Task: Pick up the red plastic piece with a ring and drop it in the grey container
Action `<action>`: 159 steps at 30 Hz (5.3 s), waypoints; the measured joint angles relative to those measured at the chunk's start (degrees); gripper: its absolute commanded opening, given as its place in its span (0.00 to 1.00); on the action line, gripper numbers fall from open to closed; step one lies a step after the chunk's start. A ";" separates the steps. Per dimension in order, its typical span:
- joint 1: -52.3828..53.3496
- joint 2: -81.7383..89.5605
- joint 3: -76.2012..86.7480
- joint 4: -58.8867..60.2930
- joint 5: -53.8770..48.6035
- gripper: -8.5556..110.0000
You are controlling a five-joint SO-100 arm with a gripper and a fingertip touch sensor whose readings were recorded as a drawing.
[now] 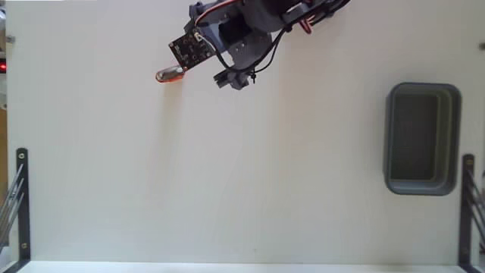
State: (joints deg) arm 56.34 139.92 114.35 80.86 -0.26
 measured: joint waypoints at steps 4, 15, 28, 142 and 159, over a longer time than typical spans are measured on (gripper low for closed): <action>0.00 0.00 0.00 0.00 0.00 1.00; 0.00 -1.05 0.00 -0.09 0.00 1.00; 0.00 -8.70 -0.09 -5.98 0.00 1.00; 0.00 -35.95 5.89 -41.40 0.00 1.00; 0.00 -36.74 6.94 -43.51 0.00 1.00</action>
State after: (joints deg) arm 56.34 103.18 121.29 37.35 -0.26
